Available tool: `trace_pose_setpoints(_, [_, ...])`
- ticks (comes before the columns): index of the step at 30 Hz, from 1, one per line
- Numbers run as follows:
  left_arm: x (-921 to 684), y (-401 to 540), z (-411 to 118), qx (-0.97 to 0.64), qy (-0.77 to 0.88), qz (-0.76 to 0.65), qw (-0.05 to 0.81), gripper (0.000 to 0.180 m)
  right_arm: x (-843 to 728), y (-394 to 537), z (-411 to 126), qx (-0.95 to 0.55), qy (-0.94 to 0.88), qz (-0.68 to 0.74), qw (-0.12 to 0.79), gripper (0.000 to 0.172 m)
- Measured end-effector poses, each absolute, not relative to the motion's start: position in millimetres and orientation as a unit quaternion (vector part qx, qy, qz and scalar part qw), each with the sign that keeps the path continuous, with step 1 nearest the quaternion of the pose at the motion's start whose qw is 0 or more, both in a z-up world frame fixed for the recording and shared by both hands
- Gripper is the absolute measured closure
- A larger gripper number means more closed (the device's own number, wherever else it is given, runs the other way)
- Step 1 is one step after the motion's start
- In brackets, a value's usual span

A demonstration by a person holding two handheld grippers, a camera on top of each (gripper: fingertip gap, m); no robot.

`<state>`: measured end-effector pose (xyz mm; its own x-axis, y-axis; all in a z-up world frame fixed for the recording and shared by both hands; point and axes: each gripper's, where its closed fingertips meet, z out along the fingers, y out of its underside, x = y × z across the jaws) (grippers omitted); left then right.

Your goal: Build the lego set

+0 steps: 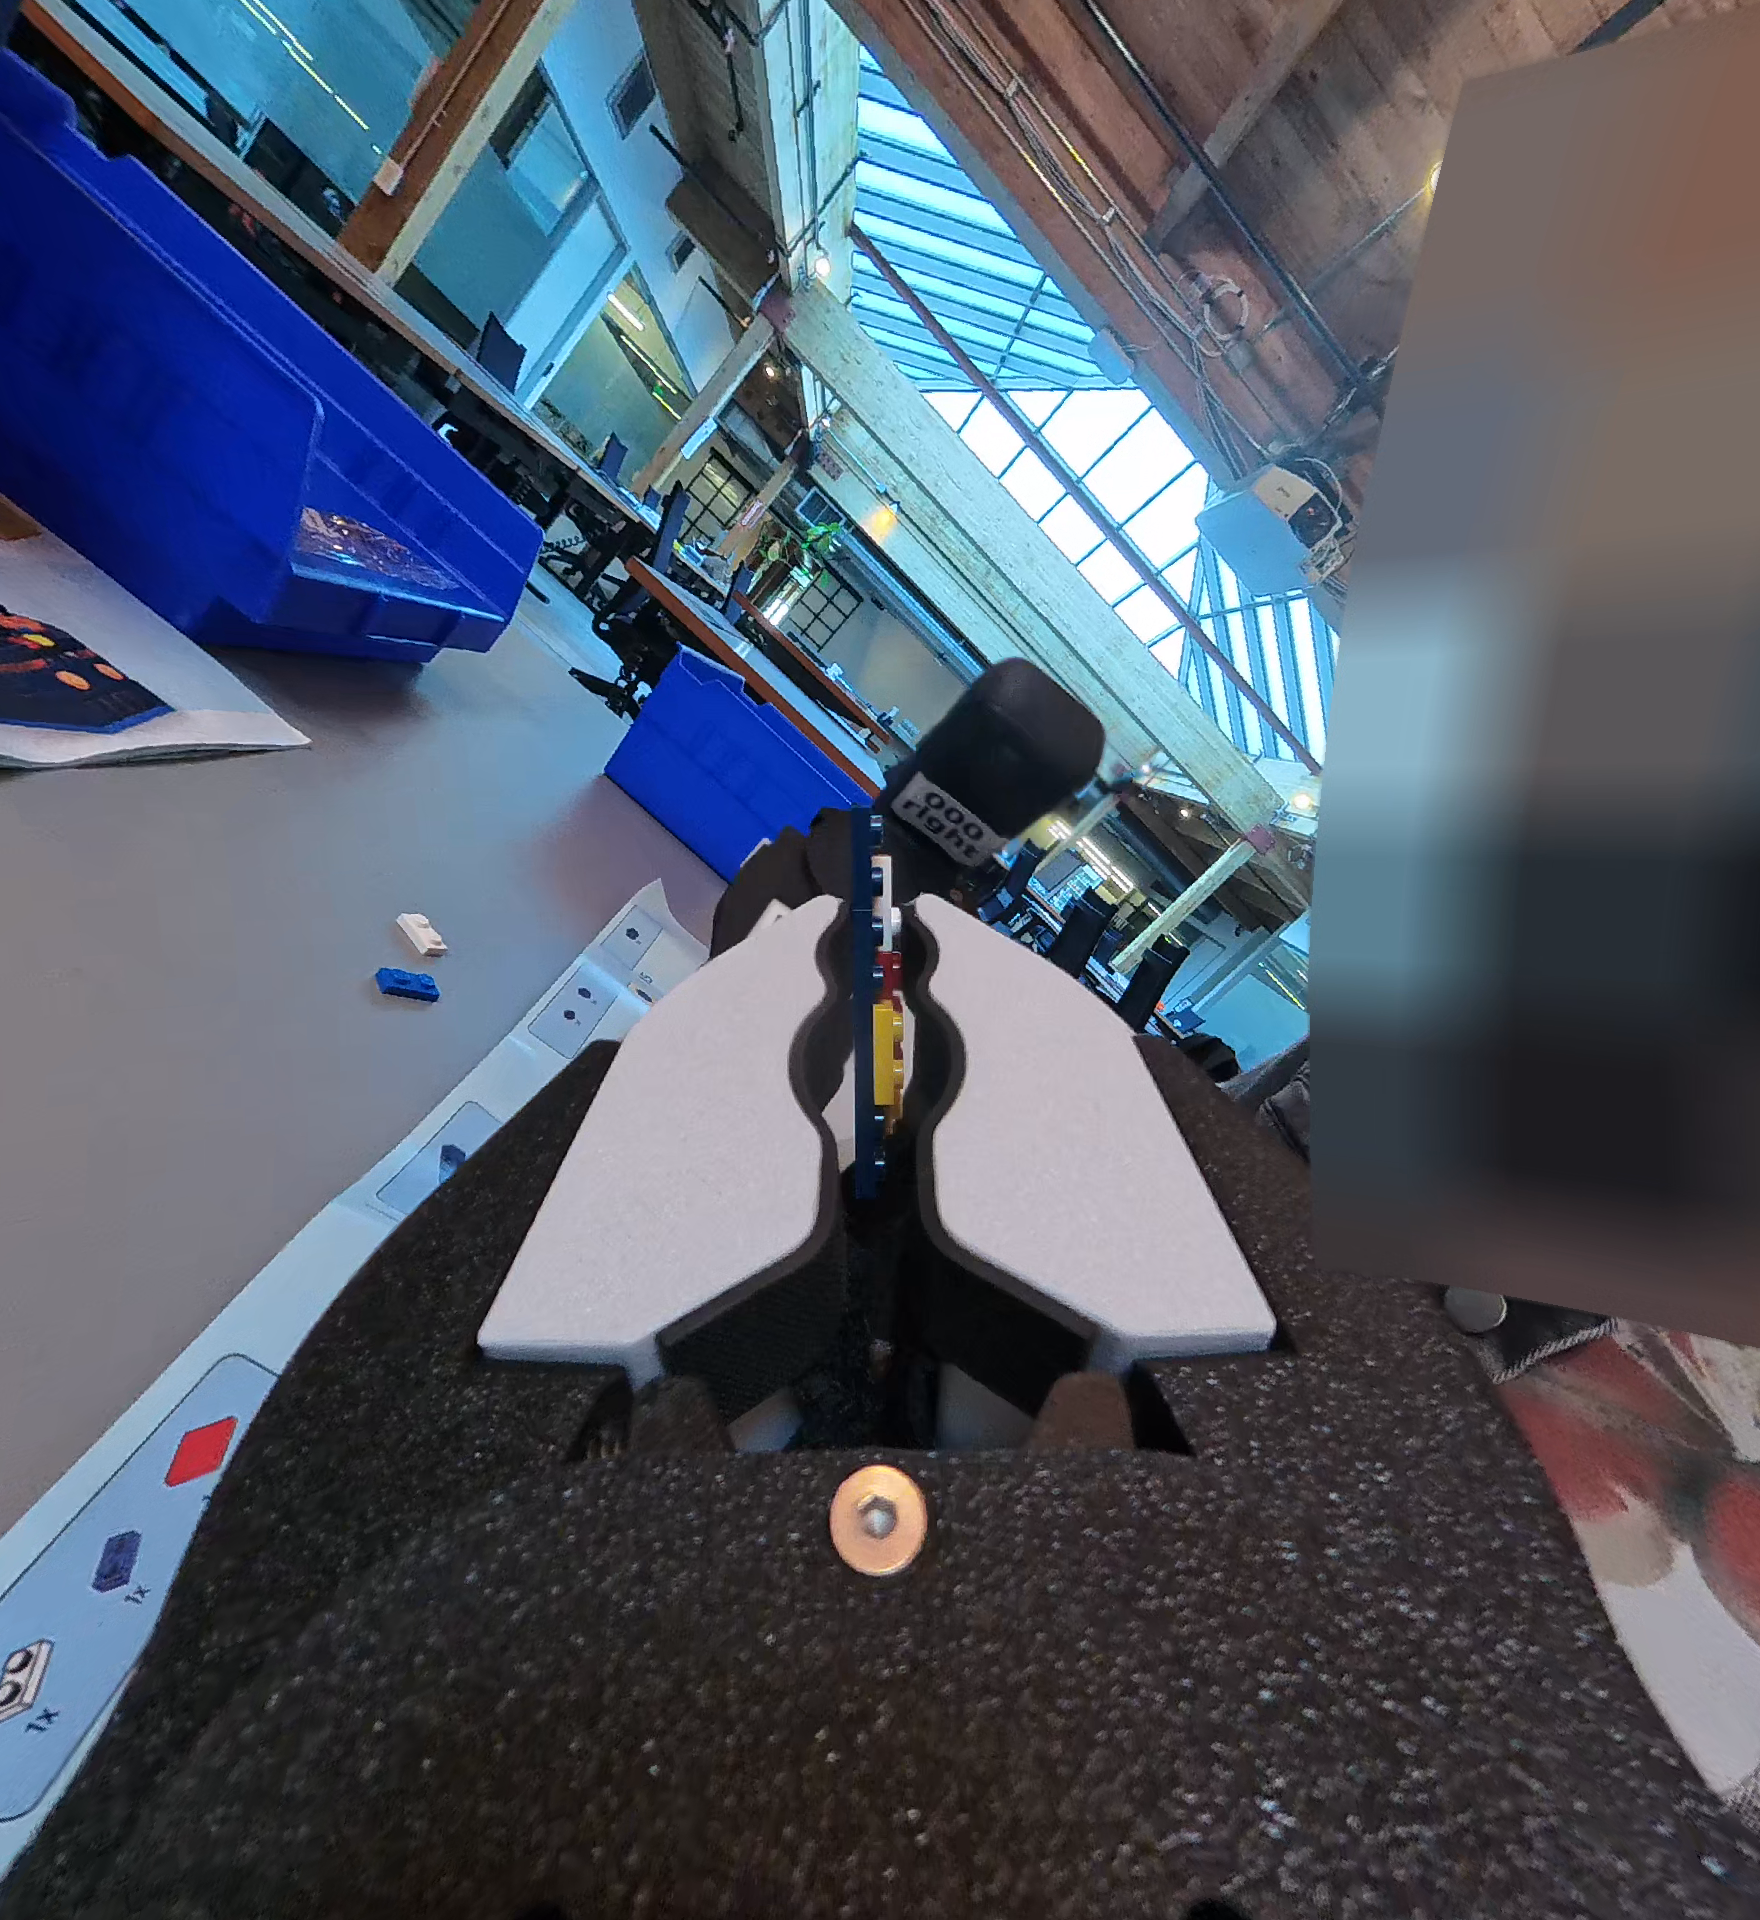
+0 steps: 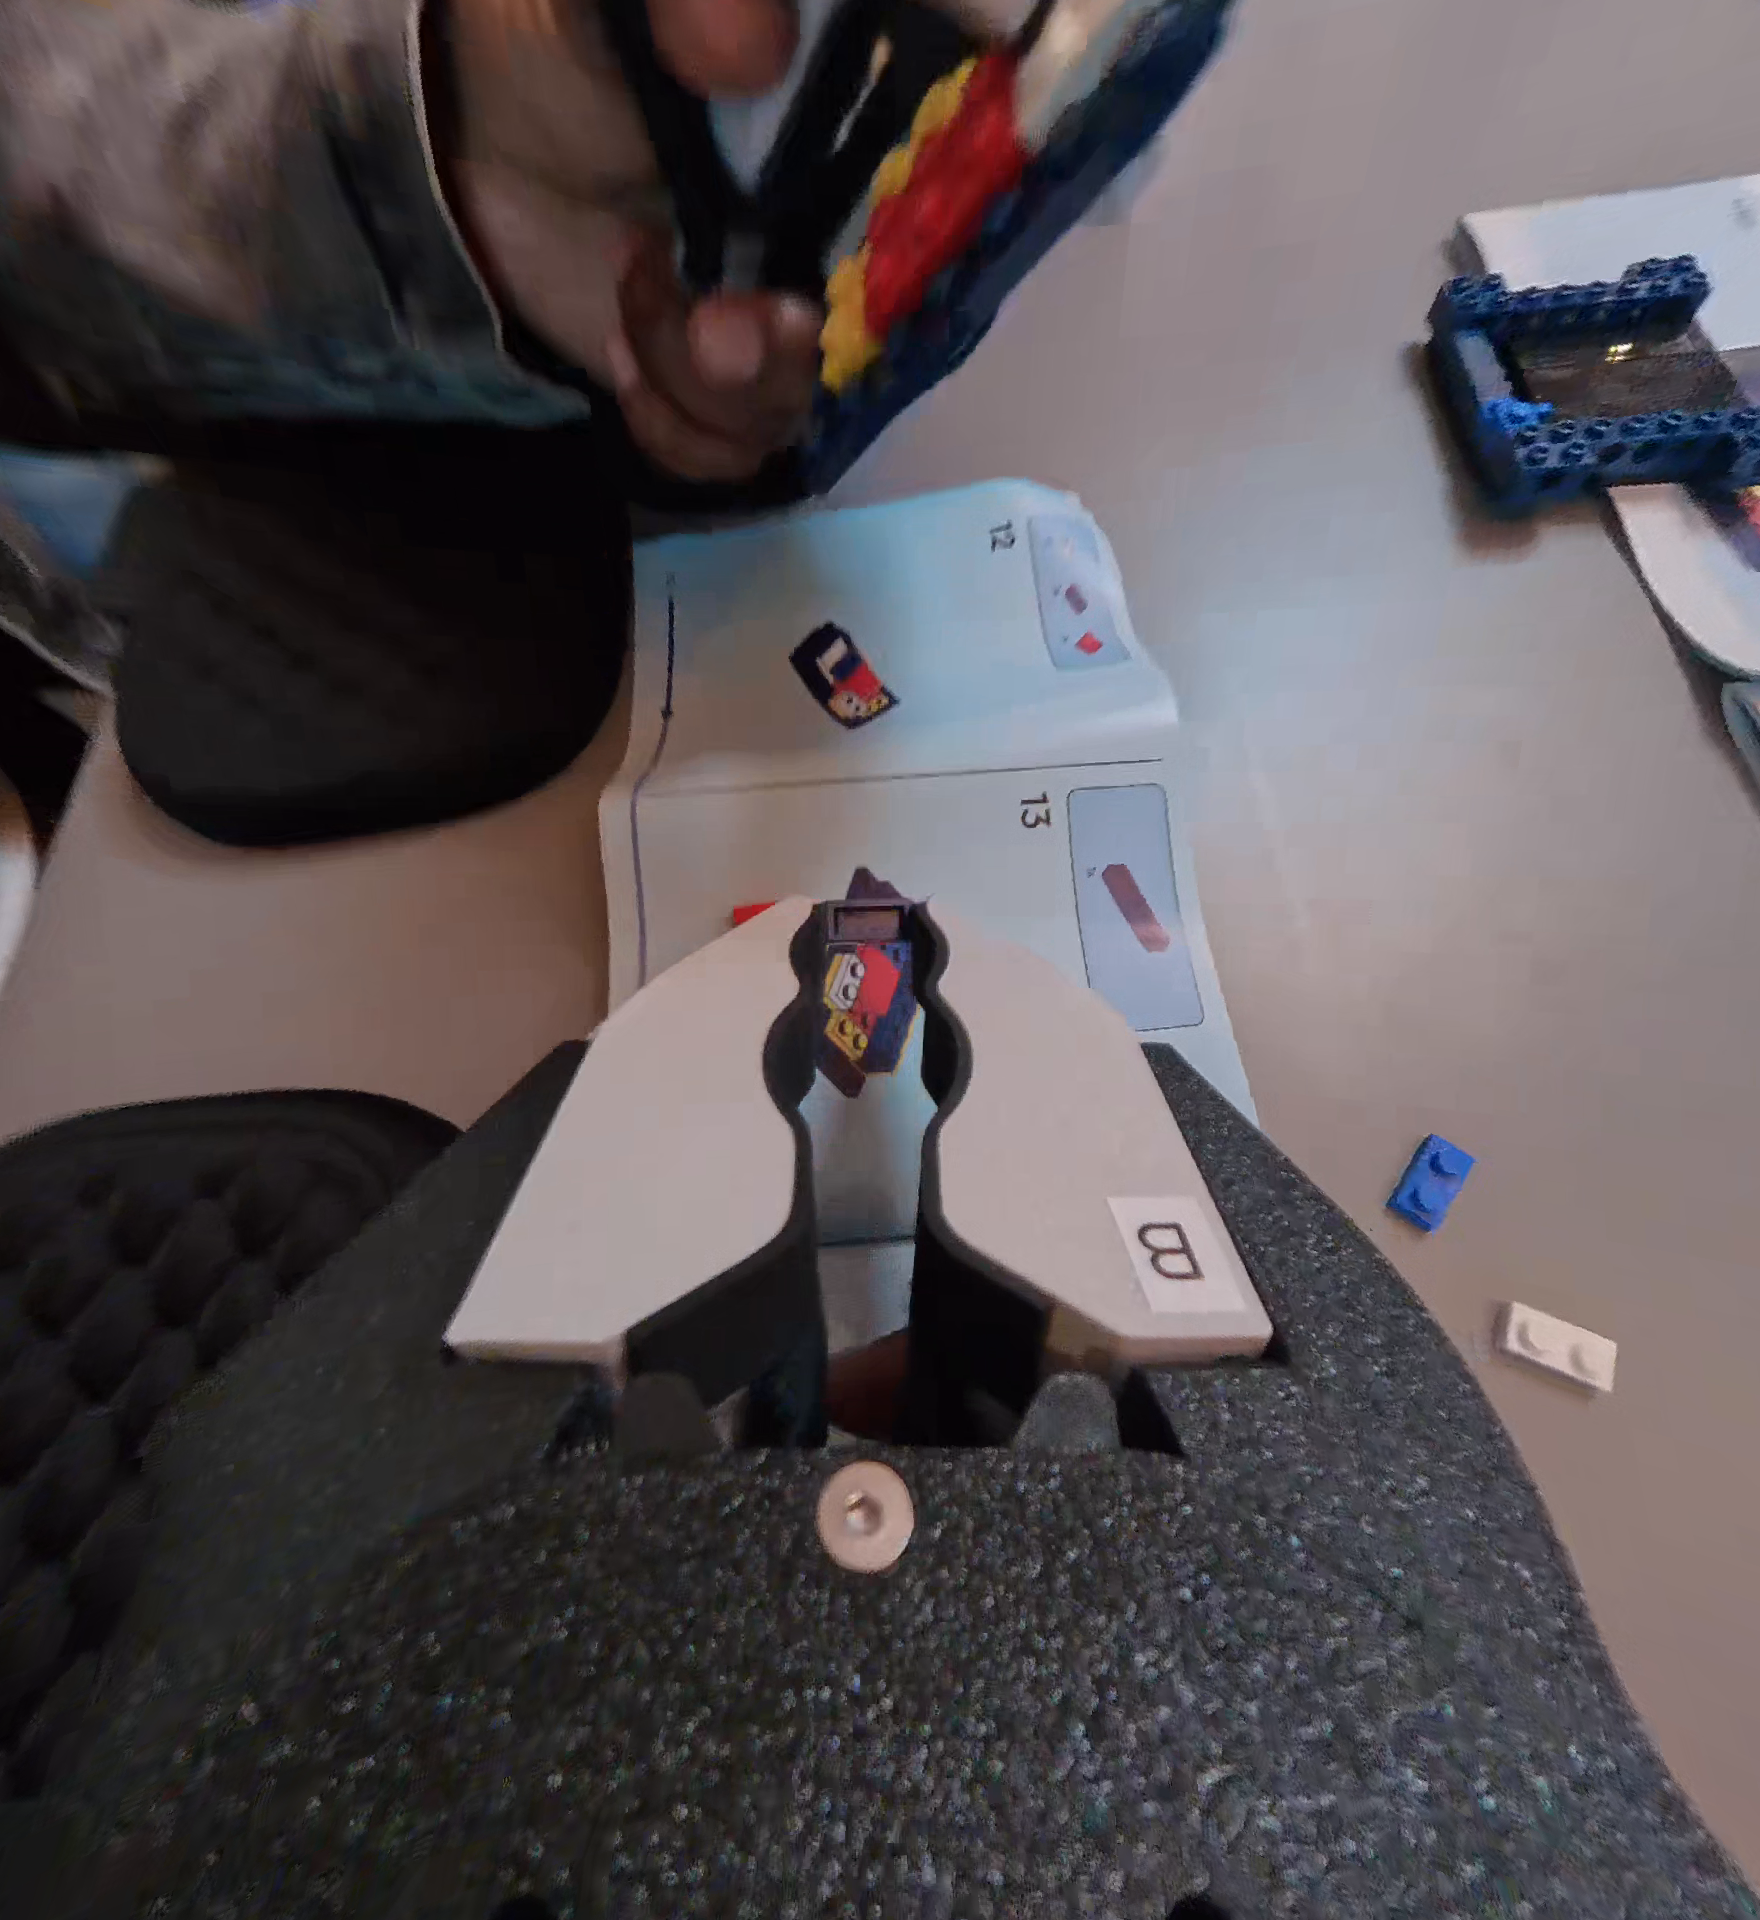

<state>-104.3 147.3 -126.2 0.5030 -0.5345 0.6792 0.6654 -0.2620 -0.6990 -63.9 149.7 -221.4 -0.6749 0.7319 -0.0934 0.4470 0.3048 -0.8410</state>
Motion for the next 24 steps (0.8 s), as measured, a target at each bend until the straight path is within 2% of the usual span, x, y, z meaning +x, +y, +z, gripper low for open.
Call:
trace_pose_setpoints(12, [-100,145,-121,-0.615,-0.029,-0.495,0.613,0.173,-70,166,-189,-0.421,-0.688,0.574,0.142,0.156])
trace_pose_setpoints(24, [-97,145,-122,-0.62,-0.016,-0.491,0.612,0.173,-72,169,-189,-0.432,-0.675,0.584,0.132,0.156])
